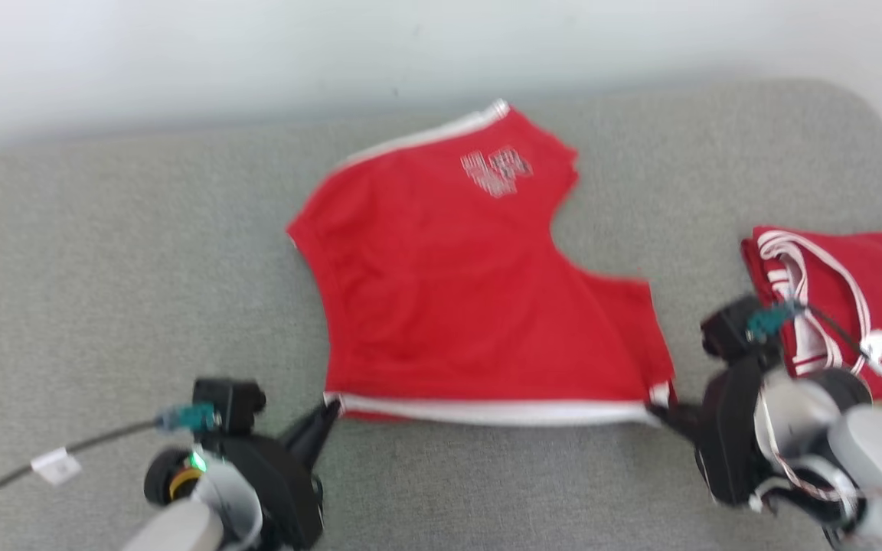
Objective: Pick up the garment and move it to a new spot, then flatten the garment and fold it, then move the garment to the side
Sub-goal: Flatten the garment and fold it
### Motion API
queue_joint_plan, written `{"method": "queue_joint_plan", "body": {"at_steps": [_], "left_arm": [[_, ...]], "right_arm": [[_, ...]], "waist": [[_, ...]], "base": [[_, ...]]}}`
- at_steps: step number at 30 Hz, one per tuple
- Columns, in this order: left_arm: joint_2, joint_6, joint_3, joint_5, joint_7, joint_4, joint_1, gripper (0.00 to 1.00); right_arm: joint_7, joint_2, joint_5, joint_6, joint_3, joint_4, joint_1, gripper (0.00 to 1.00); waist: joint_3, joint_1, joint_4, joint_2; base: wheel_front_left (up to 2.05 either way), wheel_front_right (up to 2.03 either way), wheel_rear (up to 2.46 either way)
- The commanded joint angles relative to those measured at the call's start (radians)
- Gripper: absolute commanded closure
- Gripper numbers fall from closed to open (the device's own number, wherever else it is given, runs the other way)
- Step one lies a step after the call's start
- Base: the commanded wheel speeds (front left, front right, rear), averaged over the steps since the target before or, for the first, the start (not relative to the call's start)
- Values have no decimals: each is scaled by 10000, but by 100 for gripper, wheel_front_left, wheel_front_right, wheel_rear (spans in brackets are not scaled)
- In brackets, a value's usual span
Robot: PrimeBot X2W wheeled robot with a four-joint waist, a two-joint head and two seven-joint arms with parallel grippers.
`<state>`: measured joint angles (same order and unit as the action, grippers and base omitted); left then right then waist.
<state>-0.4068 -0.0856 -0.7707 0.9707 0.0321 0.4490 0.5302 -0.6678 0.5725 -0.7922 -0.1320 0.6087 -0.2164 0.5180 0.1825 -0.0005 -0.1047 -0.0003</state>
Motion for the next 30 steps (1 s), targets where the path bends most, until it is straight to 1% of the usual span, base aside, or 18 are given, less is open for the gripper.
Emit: {"method": "queue_joint_plan", "body": {"at_steps": [1, 5, 8, 12, 18, 21, 24, 27, 30], "left_arm": [[-63, 118, -54, -18, -28, -136, -404, 100], [-236, 476, -225, 53, 75, -673, -1217, 100], [-454, 725, -347, 132, 244, -1168, -1762, 100], [-788, 1140, -469, 350, 615, -1981, -2553, 100], [-1343, 1819, -611, 835, 1459, -3350, -3530, 100], [-1362, 1989, -383, 1229, 1453, -4037, -3773, 100], [-1307, 2084, -234, 1361, 1459, -4447, -3712, 100], [-1125, 2147, -43, 1432, 1452, -4580, -3295, 100], [-753, 2147, 81, 1450, 1532, -4530, -2618, 100]], "right_arm": [[-333, 148, -66, 25, -190, 297, -539, 100], [-1605, 293, -166, 25, -1019, 1297, -2069, 100], [-2509, 219, -147, 25, -1695, 2145, -3212, 100], [-3613, -92, 142, 25, -2722, 3267, -4664, 100], [-5131, -942, 612, 25, -4019, 4767, -6266, 100], [-5229, -1350, 656, 25, -4389, 5598, -6320, 100], [-4932, -1427, 848, 24, -4559, 6033, -5790, 100], [-4495, -1395, 885, 26, -4503, 5932, -5017, 100], [-3856, -1241, 966, 26, -4395, 5201, -3700, 100]], "waist": [[-813, 5, 203, 3], [-1009, 5, 279, 3], [-1096, 5, 335, 3], [-1141, 5, 360, 3], [-1083, 5, 423, 3], [-979, 5, 480, 3], [-808, 5, 561, 3], [-617, 5, 747, 3], [-298, 5, 1097, 3]], "base": [[0, 0, 0], [0, 0, 0], [0, 0, 0], [0, 0, 0], [0, 0, 0], [0, 0, 0], [0, 0, 0], [0, 0, 0], [0, 0, 0]]}}
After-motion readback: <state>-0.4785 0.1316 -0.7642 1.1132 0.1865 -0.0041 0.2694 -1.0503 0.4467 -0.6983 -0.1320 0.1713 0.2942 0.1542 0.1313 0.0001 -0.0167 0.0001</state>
